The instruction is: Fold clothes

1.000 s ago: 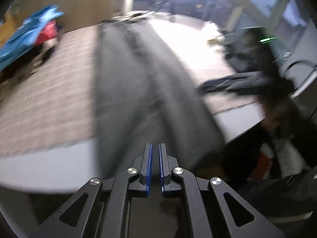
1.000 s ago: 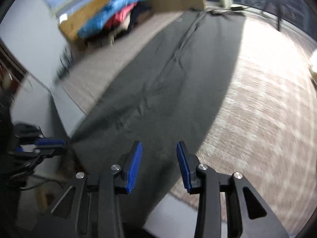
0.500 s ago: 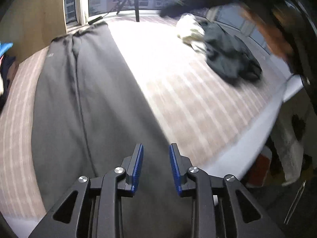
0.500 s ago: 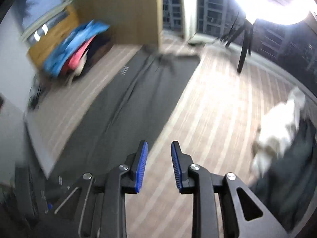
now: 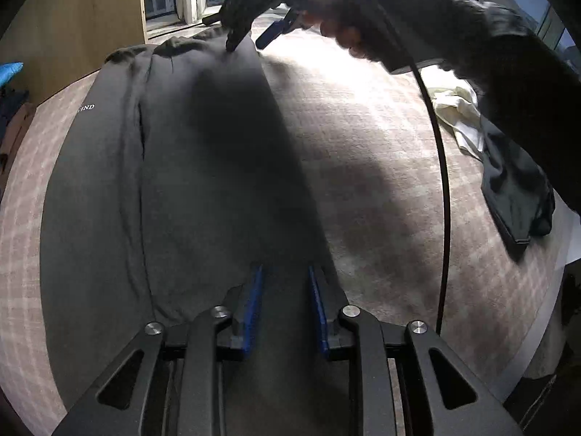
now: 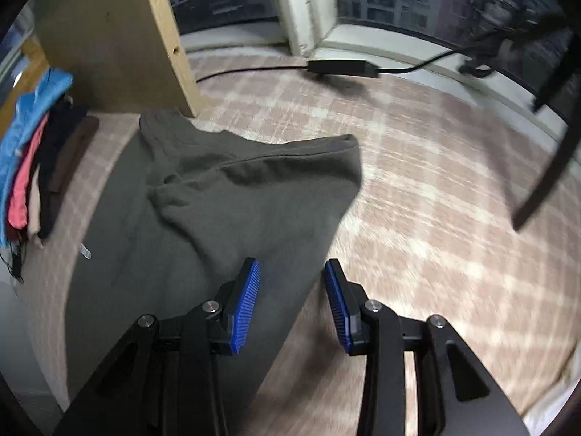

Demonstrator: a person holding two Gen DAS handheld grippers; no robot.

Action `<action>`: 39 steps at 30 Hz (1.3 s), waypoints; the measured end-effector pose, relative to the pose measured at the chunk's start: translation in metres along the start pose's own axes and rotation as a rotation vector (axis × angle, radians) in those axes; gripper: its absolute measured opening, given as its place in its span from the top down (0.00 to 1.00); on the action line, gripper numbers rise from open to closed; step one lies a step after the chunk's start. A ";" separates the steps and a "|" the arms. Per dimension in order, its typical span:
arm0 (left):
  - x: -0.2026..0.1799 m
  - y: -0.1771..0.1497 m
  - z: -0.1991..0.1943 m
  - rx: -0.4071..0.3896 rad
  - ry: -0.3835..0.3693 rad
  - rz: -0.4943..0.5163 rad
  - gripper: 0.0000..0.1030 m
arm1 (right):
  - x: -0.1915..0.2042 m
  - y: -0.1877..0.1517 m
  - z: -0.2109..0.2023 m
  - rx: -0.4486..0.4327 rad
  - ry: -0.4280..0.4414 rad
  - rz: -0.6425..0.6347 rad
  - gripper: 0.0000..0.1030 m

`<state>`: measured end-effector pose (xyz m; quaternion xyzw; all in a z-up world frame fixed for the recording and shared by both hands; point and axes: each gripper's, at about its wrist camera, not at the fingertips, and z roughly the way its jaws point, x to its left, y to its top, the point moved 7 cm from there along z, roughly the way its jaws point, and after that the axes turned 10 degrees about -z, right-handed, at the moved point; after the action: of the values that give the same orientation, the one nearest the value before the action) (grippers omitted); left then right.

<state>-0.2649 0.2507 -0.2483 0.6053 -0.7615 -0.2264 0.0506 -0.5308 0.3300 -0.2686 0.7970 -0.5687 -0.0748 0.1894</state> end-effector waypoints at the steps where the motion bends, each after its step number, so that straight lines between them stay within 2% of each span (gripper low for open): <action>1: 0.001 0.000 0.000 -0.004 -0.010 -0.003 0.94 | 0.001 0.002 0.001 -0.014 -0.015 -0.030 0.79; 2: 0.003 0.000 -0.001 -0.008 -0.022 -0.007 0.97 | 0.004 0.002 0.002 -0.010 0.001 -0.054 0.91; 4: 0.005 0.000 -0.002 -0.003 -0.069 -0.024 1.00 | 0.001 0.003 -0.004 -0.029 0.039 -0.053 0.92; 6: 0.004 0.004 -0.014 -0.012 -0.182 -0.073 1.00 | -0.006 0.005 -0.012 -0.065 0.090 -0.030 0.92; 7: 0.004 0.004 -0.014 -0.005 -0.174 -0.068 1.00 | -0.006 0.004 -0.014 -0.067 0.113 -0.035 0.91; 8: 0.005 0.004 -0.012 0.005 -0.158 -0.059 0.99 | -0.007 0.004 -0.016 -0.066 0.132 -0.043 0.89; 9: 0.006 0.003 -0.009 0.025 -0.152 -0.054 0.99 | -0.007 0.005 -0.015 -0.053 0.112 -0.061 0.85; 11: 0.009 0.004 -0.004 0.040 -0.153 -0.066 0.99 | -0.013 0.011 -0.021 -0.084 0.044 -0.075 0.62; 12: 0.009 0.005 -0.003 0.043 -0.154 -0.065 0.98 | -0.019 0.016 -0.023 -0.115 0.016 -0.059 0.58; 13: 0.007 0.007 -0.001 0.042 -0.149 -0.057 0.99 | -0.024 0.021 -0.018 -0.108 0.022 -0.032 0.54; 17: -0.001 0.016 0.005 0.034 -0.122 -0.022 0.93 | -0.036 0.034 0.006 -0.066 0.026 0.033 0.54; 18: -0.002 0.018 0.007 0.033 -0.115 -0.013 0.94 | -0.037 0.036 0.012 -0.053 0.023 0.037 0.56; 19: -0.004 0.016 0.009 0.035 -0.115 -0.002 0.94 | -0.035 0.037 0.017 -0.045 0.022 0.018 0.79; 20: -0.007 0.014 0.010 0.035 -0.121 0.008 0.96 | -0.033 0.036 0.022 -0.038 0.017 -0.001 0.94; 22: -0.017 0.007 0.009 0.061 -0.204 0.025 1.00 | -0.036 0.034 0.016 -0.054 -0.036 -0.031 0.94; 23: -0.021 0.003 0.009 0.062 -0.211 0.054 0.96 | -0.039 0.032 0.015 -0.046 -0.087 -0.053 0.90; 24: -0.026 -0.001 0.009 0.060 -0.211 0.085 0.96 | -0.041 0.032 0.014 -0.042 -0.133 -0.089 0.82; 25: -0.029 -0.004 0.008 0.057 -0.200 0.108 0.96 | -0.043 0.033 0.012 -0.040 -0.197 -0.130 0.66; 26: -0.030 -0.005 0.007 0.062 -0.198 0.111 0.96 | -0.044 0.034 0.006 -0.050 -0.260 -0.159 0.62; 29: -0.024 -0.003 0.003 0.051 -0.212 0.035 0.96 | -0.042 0.041 -0.021 -0.146 -0.347 -0.168 0.61; 31: -0.022 0.001 0.000 0.022 -0.196 0.010 0.96 | -0.024 0.046 -0.035 -0.228 -0.283 -0.197 0.61; 32: -0.020 0.004 0.001 0.013 -0.182 0.002 0.96 | -0.006 0.045 -0.034 -0.237 -0.169 -0.232 0.62; 33: -0.019 0.005 0.005 0.019 -0.181 -0.008 0.96 | 0.006 0.044 -0.029 -0.222 -0.104 -0.261 0.62; 34: -0.018 0.003 0.006 0.030 -0.189 -0.014 0.96 | 0.013 0.042 -0.021 -0.195 -0.128 -0.294 0.62; 36: -0.019 0.002 0.005 0.020 -0.194 -0.001 0.94 | 0.011 0.040 -0.002 -0.150 -0.243 -0.366 0.62; 37: -0.019 0.001 0.004 0.022 -0.189 0.009 0.94 | -0.003 0.038 0.006 -0.115 -0.300 -0.363 0.62; 38: -0.019 -0.001 -0.001 0.031 -0.193 0.011 0.94 | -0.018 0.039 0.008 -0.112 -0.318 -0.331 0.58; 39: -0.015 -0.002 -0.010 0.020 -0.196 -0.003 0.94 | -0.032 0.039 0.008 -0.110 -0.334 -0.299 0.58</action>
<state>-0.2556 0.2614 -0.2378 0.5820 -0.7640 -0.2770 -0.0304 -0.5791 0.3470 -0.2642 0.8373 -0.4630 -0.2635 0.1225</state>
